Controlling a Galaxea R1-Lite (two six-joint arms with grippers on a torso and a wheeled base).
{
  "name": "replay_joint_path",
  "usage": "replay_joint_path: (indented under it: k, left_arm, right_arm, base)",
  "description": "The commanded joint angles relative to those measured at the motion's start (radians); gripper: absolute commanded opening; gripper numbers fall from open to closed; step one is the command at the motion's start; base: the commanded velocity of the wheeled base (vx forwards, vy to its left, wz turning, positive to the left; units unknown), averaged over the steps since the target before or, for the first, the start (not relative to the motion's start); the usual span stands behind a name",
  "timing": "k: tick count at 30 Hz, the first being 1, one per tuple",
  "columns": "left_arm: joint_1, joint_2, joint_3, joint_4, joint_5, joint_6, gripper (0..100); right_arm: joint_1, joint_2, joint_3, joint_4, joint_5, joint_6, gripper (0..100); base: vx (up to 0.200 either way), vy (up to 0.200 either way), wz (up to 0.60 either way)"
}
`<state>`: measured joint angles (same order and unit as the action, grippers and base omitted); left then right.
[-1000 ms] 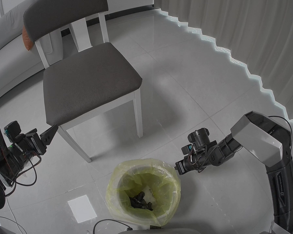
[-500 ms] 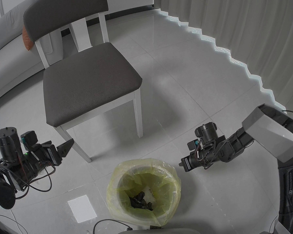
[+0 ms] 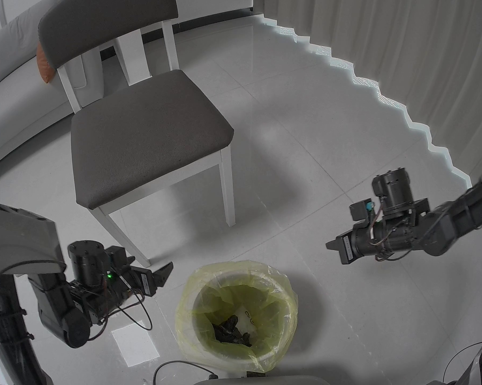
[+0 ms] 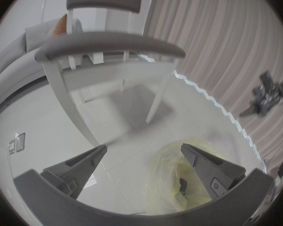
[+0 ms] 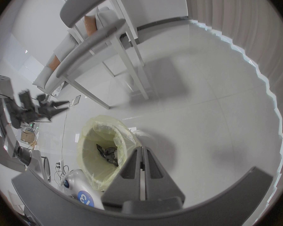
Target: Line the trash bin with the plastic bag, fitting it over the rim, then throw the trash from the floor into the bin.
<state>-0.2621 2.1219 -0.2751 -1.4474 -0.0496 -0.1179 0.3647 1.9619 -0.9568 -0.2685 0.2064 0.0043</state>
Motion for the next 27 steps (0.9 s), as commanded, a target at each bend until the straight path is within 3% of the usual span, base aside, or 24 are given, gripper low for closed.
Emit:
replay_joint_path:
  k: [1, 4, 16, 27]
  left_arm:
    - [-0.054, 0.323, -0.049, -0.123, -0.024, 0.07, 100]
    - [-0.052, 0.337, -0.065, -0.123, -0.073, 0.072, 100]
    - [-0.025, 0.467, -0.193, -0.122, -0.065, 0.081, 100]
    - [0.02, 0.408, -0.171, -0.123, -0.078, 0.004, 100]
  right_arm:
    - [-0.013, -0.347, 0.196, -0.031, -0.032, -0.003, 0]
    - [-0.006, -0.426, 0.231, -0.02, -0.033, -0.006, 0]
    - [0.03, -0.505, 0.267, -0.006, -0.081, -0.024, 0]
    - [0.03, -0.546, 0.271, 0.041, -0.081, -0.026, 0]
  base:
    - [0.0, 0.0, 0.0]
    - [0.0, 0.0, 0.0]
    - [0.0, 0.0, 0.0]
    - [0.0, 0.0, 0.0]
